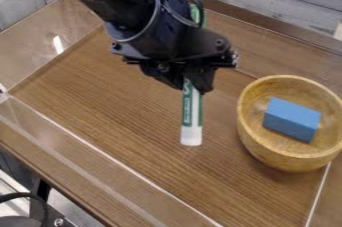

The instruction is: Remove the green marker from inside the brown bowl and put it on the table

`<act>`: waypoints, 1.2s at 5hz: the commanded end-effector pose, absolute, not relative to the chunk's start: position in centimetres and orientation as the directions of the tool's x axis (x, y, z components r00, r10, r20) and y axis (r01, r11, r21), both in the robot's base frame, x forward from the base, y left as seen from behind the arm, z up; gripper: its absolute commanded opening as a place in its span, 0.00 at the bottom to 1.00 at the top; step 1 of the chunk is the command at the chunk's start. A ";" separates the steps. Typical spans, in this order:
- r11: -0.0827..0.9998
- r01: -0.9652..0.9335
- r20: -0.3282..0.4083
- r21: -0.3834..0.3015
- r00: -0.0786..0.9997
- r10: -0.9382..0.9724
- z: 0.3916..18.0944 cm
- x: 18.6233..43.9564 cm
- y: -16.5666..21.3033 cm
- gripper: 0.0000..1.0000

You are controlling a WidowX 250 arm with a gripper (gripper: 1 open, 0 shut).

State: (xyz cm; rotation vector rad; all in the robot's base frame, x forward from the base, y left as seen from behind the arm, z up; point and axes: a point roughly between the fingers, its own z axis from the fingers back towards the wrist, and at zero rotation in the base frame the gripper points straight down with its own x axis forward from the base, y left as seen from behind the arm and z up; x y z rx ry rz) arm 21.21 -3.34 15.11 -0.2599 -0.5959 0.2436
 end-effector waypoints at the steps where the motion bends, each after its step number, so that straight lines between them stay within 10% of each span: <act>1: 0.945 -0.144 0.548 -0.293 0.785 0.289 15.5 21.8 -2.8 0.00; 6: 0.964 -0.160 0.583 -0.212 0.771 0.256 13.4 22.4 -1.4 0.00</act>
